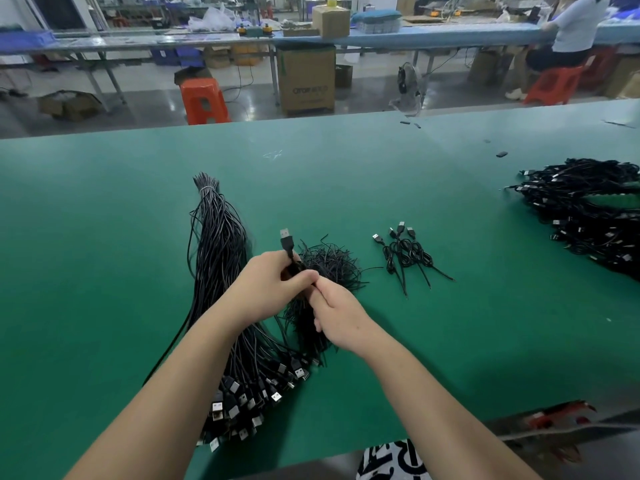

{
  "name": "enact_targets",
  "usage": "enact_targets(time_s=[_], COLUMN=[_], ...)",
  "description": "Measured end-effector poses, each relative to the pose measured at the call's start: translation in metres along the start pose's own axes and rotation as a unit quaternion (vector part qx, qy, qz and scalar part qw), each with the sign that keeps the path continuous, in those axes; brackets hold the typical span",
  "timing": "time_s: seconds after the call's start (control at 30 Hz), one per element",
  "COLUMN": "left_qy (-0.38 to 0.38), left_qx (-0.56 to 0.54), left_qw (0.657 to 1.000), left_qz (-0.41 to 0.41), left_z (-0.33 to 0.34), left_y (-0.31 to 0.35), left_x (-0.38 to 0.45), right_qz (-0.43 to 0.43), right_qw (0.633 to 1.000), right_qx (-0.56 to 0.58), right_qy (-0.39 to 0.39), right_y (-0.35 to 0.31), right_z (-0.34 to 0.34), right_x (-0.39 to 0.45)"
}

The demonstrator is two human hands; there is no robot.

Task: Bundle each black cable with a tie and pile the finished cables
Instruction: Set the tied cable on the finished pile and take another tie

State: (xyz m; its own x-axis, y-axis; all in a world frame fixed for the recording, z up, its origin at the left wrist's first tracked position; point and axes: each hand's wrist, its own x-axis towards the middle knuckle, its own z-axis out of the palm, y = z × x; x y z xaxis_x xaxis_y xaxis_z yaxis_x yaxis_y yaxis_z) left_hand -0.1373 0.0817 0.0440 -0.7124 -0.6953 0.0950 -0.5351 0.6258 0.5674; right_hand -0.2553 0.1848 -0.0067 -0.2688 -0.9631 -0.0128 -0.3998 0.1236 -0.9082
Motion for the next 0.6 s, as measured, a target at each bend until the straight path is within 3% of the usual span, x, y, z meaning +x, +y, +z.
enact_targets(time_s=[0.07, 0.1, 0.17, 0.2, 0.23, 0.3, 0.37, 0.43, 0.6], left_qy=[-0.005, -0.018, -0.041, -0.031, -0.009, 0.032, 0.007, -0.023, -0.041], left_qx=[-0.054, -0.154, -0.404, -0.465, -0.464, -0.292, -0.079, 0.001, 0.082], left_qw=[0.998, 0.988, 0.91, 0.877, 0.873, 0.932, 0.971, 0.976, 0.975], left_qz=[-0.005, -0.023, -0.081, -0.115, -0.151, -0.214, -0.224, -0.216, -0.202], left_z=[0.005, 0.006, 0.006, 0.007, 0.011, 0.024, 0.04, 0.055, 0.073], left_y=[-0.002, -0.006, -0.017, -0.025, -0.035, -0.055, -0.071, -0.079, -0.076], left_x=[-0.001, 0.0, 0.002, 0.004, 0.007, 0.013, 0.015, 0.016, 0.016], right_qz=[0.003, 0.014, 0.029, 0.036, 0.044, 0.059, 0.075, 0.082, 0.088], right_qw=[1.0, 0.999, 0.998, 0.997, 0.996, 0.993, 0.99, 0.985, 0.981], right_qx=[0.014, 0.025, 0.033, 0.035, 0.043, 0.061, 0.084, 0.123, 0.151], right_qy=[0.025, 0.032, 0.046, 0.056, 0.064, 0.076, 0.083, 0.087, 0.081], right_y=[0.0, 0.002, 0.006, 0.008, 0.009, 0.012, 0.014, 0.015, 0.017], right_z=[-0.001, -0.002, -0.004, -0.006, -0.008, -0.013, -0.015, -0.016, -0.016], right_x=[0.0, 0.002, 0.004, 0.004, 0.004, 0.005, 0.005, 0.006, 0.004])
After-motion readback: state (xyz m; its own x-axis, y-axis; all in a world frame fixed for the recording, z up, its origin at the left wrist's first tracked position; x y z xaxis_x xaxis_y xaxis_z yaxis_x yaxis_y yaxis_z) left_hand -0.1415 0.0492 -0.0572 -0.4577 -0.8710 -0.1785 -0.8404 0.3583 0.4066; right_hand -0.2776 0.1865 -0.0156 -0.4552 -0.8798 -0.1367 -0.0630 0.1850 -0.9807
